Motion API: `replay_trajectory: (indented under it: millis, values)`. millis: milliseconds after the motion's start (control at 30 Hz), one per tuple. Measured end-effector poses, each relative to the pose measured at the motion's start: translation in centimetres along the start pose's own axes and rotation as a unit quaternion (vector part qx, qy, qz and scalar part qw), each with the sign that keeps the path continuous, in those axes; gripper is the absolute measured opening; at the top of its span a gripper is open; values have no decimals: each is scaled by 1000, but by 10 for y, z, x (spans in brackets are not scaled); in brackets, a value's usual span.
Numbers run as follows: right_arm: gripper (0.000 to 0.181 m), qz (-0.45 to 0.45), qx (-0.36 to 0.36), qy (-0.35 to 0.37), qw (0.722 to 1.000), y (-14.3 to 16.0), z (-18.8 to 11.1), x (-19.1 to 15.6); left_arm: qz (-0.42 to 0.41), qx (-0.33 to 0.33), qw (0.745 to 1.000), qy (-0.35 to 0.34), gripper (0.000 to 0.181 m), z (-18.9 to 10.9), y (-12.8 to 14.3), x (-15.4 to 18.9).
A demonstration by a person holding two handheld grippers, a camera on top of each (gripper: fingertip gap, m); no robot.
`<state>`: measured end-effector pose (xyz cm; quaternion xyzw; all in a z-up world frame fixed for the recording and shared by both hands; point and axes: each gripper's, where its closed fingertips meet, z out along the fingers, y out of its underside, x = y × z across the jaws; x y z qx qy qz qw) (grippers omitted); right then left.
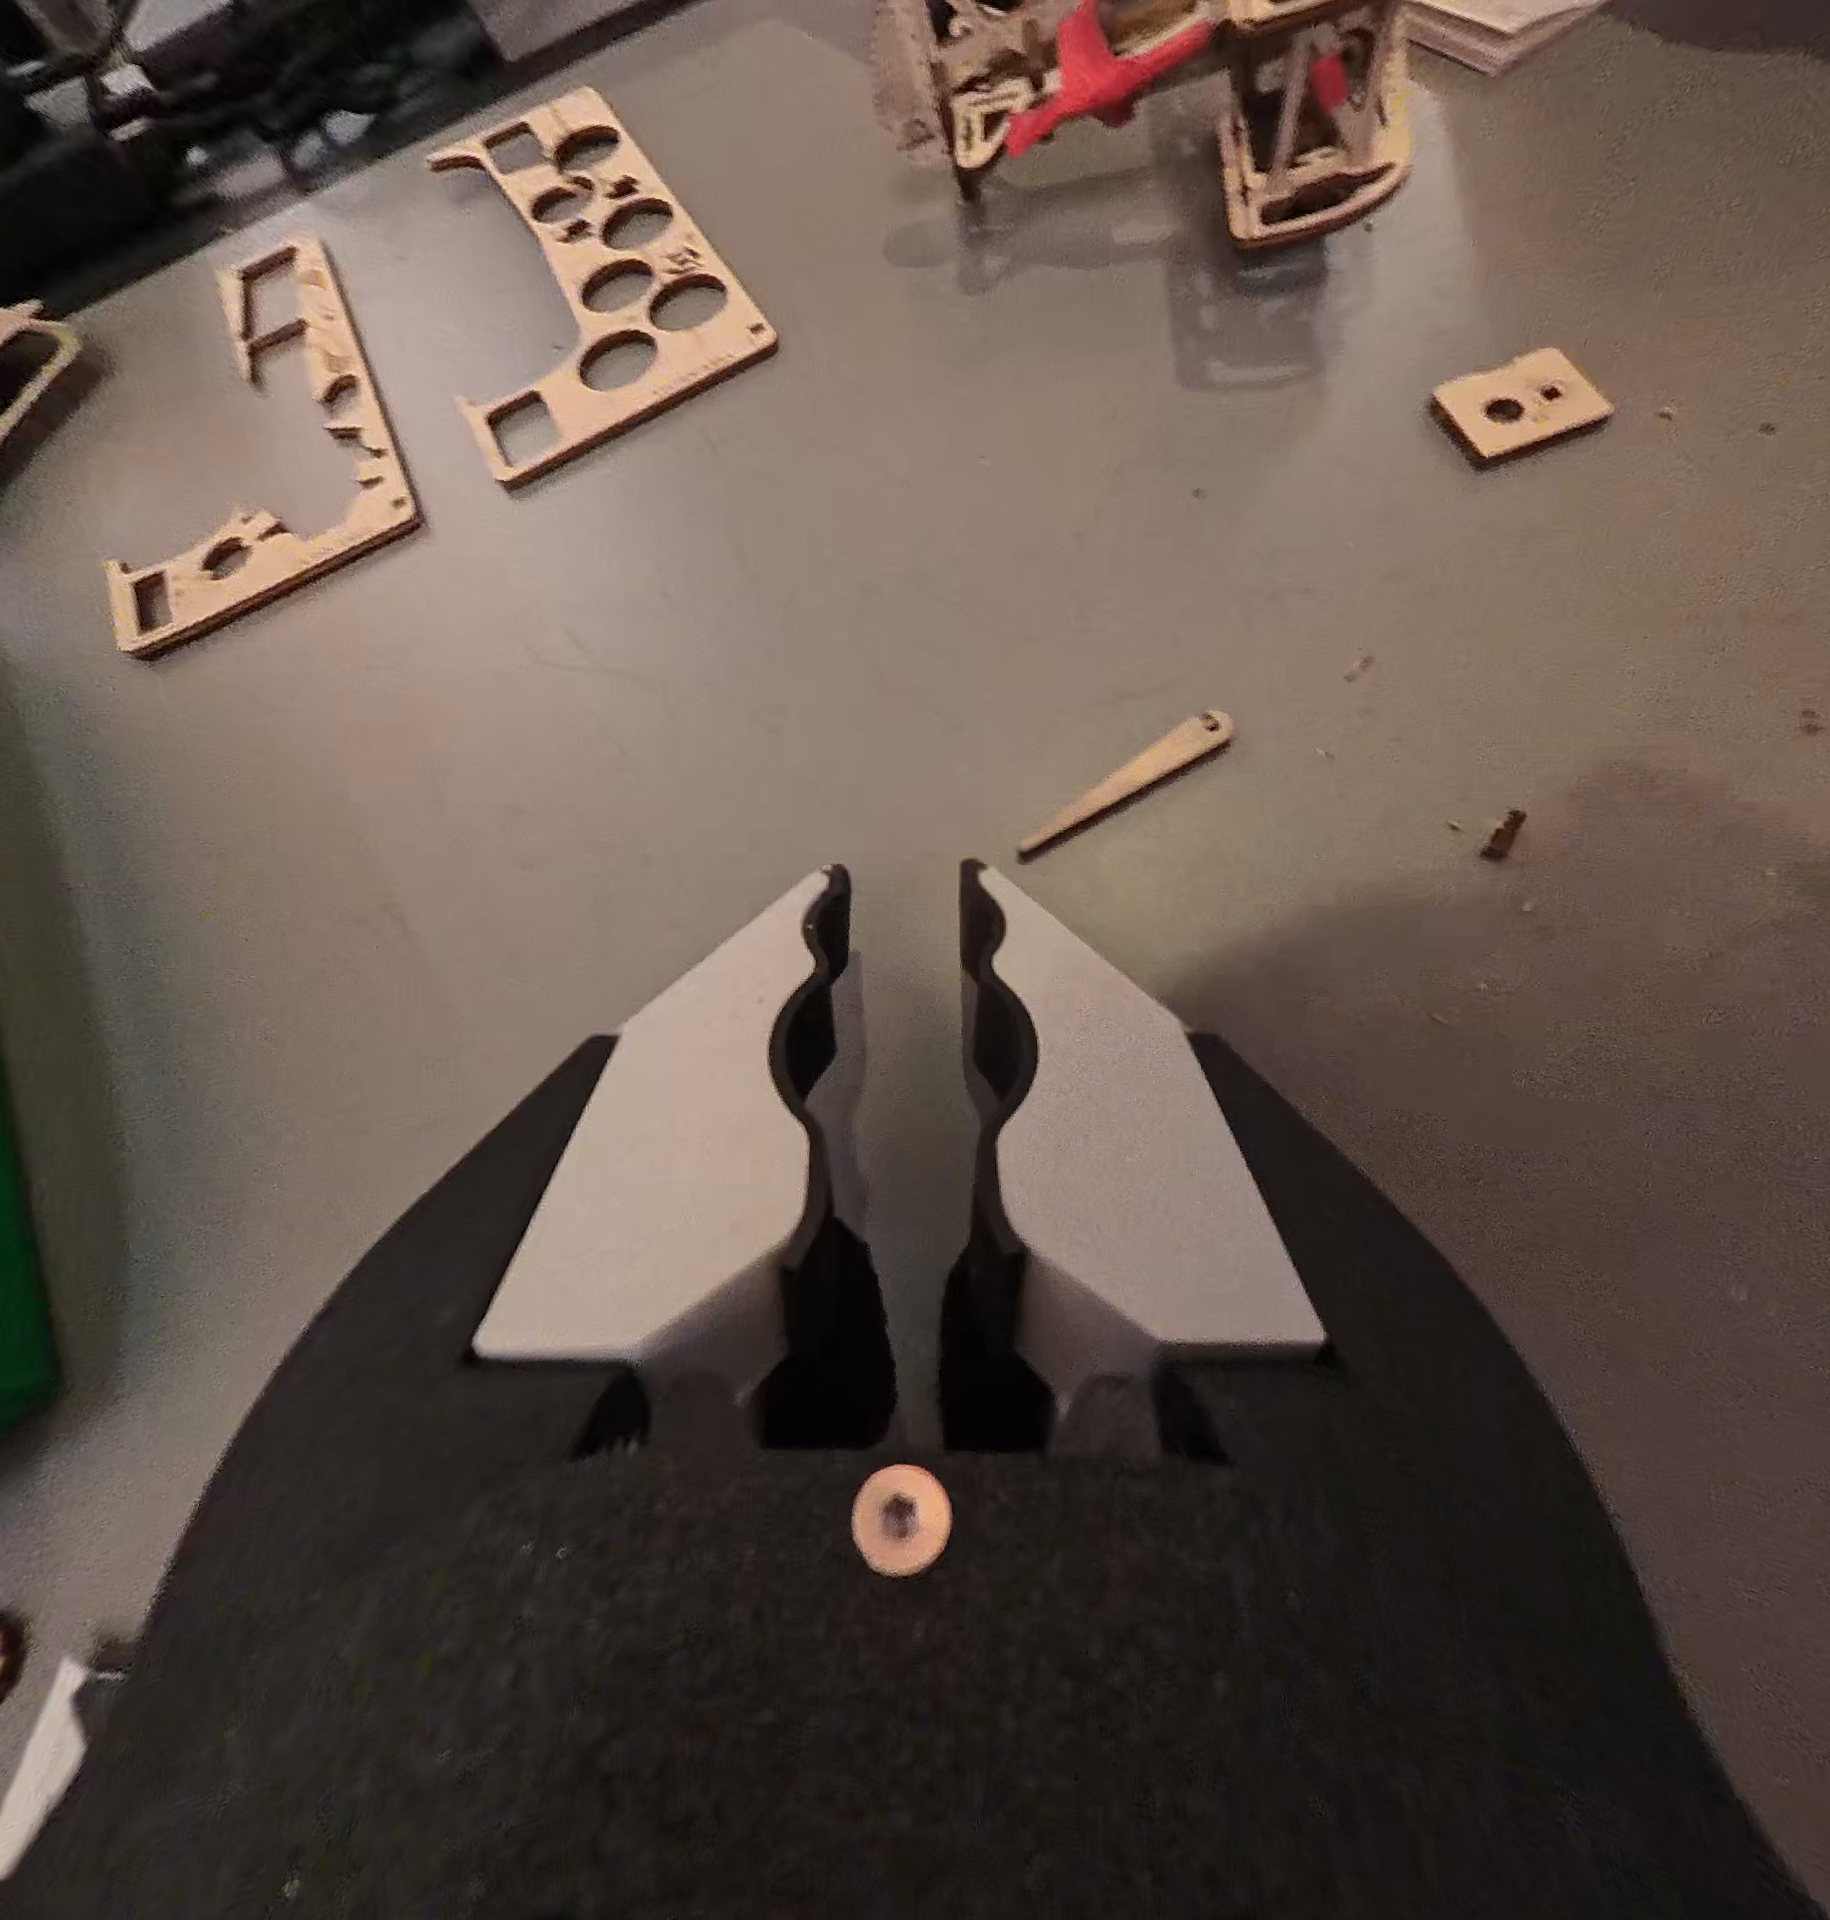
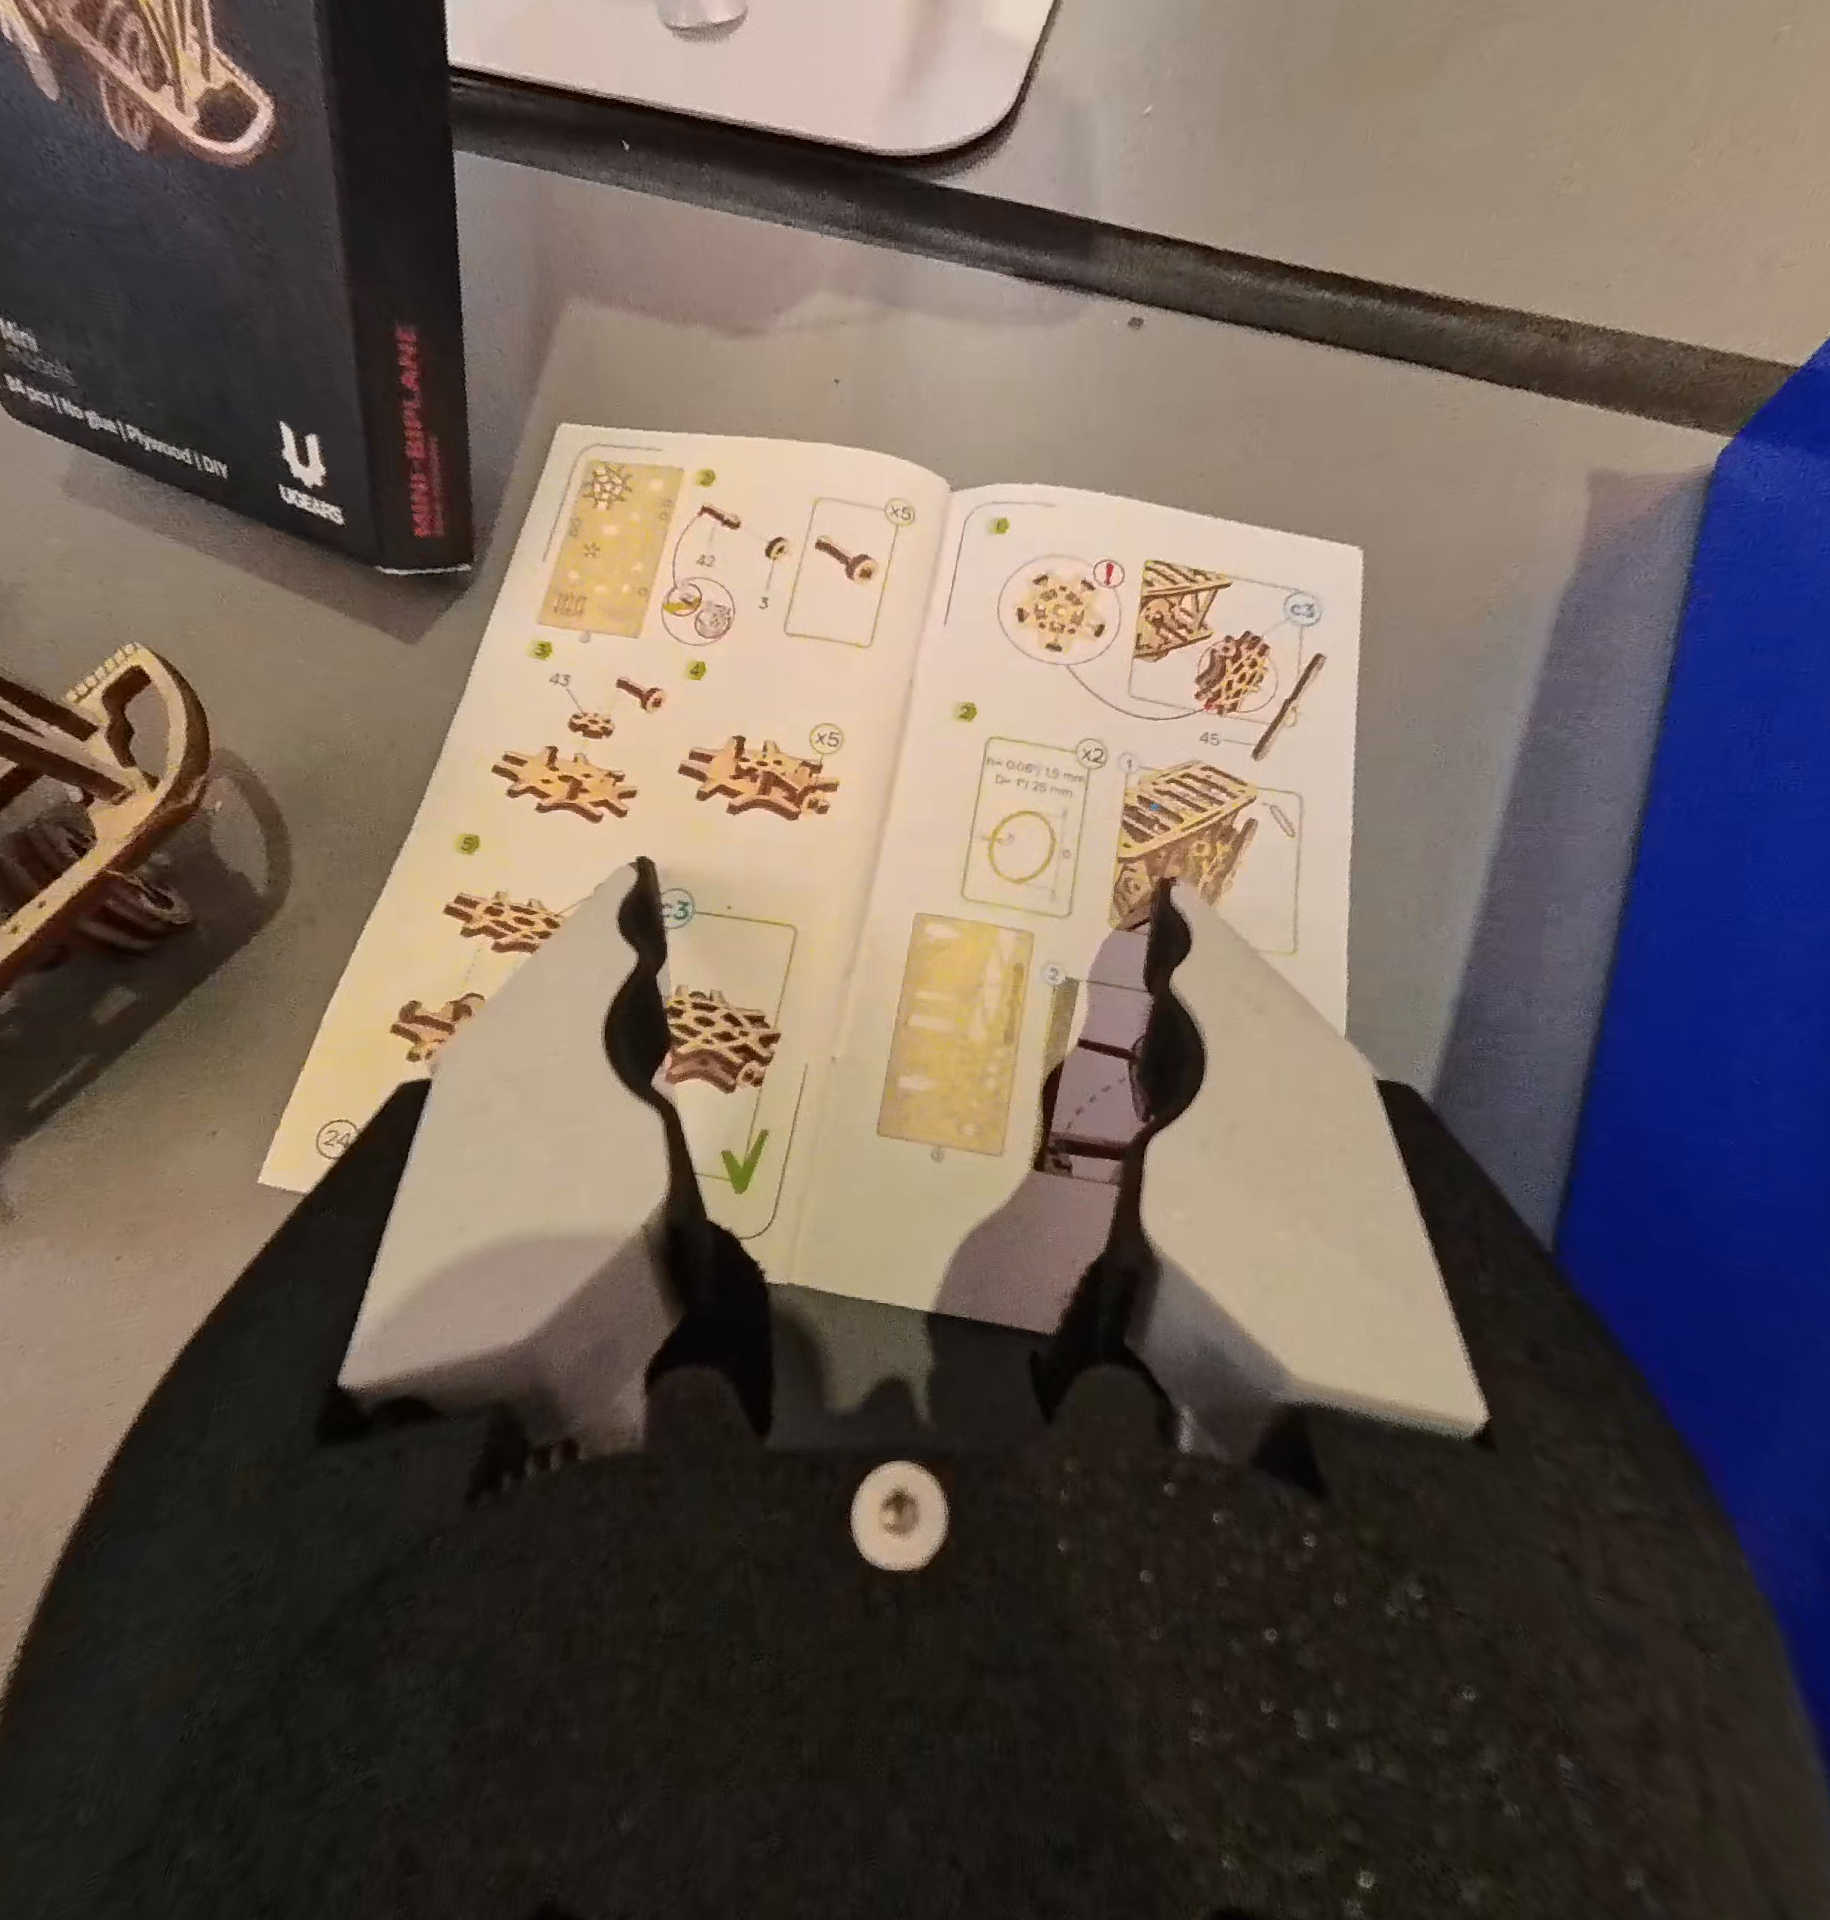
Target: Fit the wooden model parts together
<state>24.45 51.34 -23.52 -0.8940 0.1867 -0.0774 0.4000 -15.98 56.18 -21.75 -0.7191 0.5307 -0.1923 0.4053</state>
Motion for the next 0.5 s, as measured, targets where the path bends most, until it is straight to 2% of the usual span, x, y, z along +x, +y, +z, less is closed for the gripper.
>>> replay_trajectory:
  millis: [167,300,500]
  values:
    - [92,1,0,-1,1000,0,0,0,-28,-10,999,-20,18,2,3,-11]
    - [92,2,1,-2,1000,0,0,0,-20,-42,998,-45,18,8,11,-15]
    - [91,1,1,-2,1000,0,0,0,7,-57,995,-87,4,10,14,-21]
